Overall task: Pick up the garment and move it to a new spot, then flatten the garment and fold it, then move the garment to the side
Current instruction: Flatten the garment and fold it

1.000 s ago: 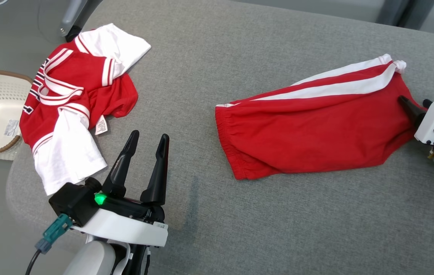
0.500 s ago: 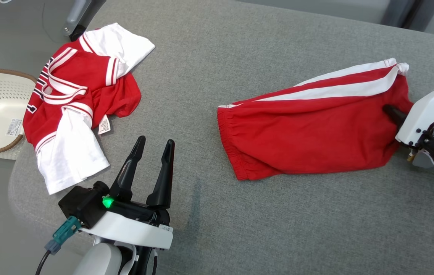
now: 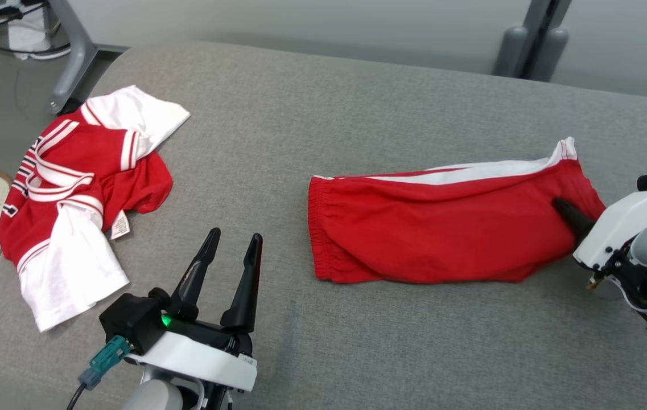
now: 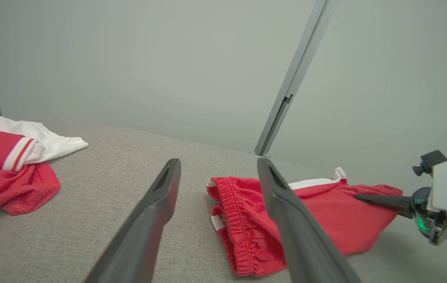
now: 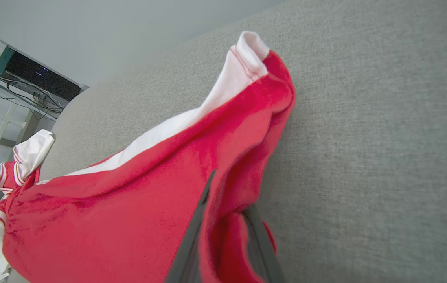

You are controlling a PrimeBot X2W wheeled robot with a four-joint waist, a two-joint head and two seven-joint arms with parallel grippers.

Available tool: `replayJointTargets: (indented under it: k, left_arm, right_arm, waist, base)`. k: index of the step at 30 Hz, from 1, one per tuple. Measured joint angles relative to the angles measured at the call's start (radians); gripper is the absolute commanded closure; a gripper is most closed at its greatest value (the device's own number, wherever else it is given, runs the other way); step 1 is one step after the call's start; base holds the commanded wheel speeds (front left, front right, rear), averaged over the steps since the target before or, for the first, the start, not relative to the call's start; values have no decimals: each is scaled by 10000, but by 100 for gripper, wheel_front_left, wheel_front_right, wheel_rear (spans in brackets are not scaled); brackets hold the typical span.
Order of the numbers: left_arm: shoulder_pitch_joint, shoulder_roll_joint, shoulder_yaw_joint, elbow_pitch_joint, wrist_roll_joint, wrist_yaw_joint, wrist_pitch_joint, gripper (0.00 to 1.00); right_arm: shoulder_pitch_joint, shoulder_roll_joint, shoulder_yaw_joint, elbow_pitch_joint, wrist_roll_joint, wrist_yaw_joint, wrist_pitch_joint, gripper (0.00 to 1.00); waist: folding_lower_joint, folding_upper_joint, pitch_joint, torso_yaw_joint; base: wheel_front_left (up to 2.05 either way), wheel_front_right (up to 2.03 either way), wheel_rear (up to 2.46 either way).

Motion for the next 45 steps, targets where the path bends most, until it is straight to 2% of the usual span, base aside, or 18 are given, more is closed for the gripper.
replayJointTargets:
  k: [7, 15, 22, 28, 31, 37, 45]
  left_arm:
    - [326, 211, -19, -79, 8, 102, 104, 0]
    - [722, 360, 48, -343, -6, 288, 194, 0]
    - [958, 499, 182, -389, -4, 516, 203, 0]
    - [1153, 483, 412, -364, -2, 685, 111, 0]
    - [1167, 407, 491, -324, -13, 709, 69, 0]
    - [1201, 155, 428, -142, -31, 550, 27, 0]
    - [1060, -46, 389, 251, -29, 370, -2, 0]
  right_arm:
    - [997, -221, -144, -844, 90, 0, -612, 100]
    - [1851, -596, -351, -1168, 171, 0, -1313, 100]
    - [2352, -966, -414, -1471, 17, 0, -1814, 100]
    - [2156, -1101, -190, -1839, -731, 0, -2184, 100]
    - [1783, -953, 27, -2063, -1108, -2, -2201, 100]
    - [907, 67, 602, -2220, -1601, 0, -1806, 100]
    - [531, 1337, 1383, -1254, -1737, 0, -826, 100]
  waist:
    - [1, 0, -606, -866]
    - [0, 1, -1146, -1747]
    - [0, 1, -1494, -2047]
    - [0, 1, -1660, -2057]
    - [0, 0, -1699, -2006]
    - [0, 0, -1625, -1665]
    - [0, 0, -1473, -841]
  base:
    - [0, 0, 0]
    - [0, 0, 0]
    - [0, 0, 0]
    - [0, 0, 0]
    - [0, 0, 0]
    - [0, 0, 0]
    - [0, 0, 0]
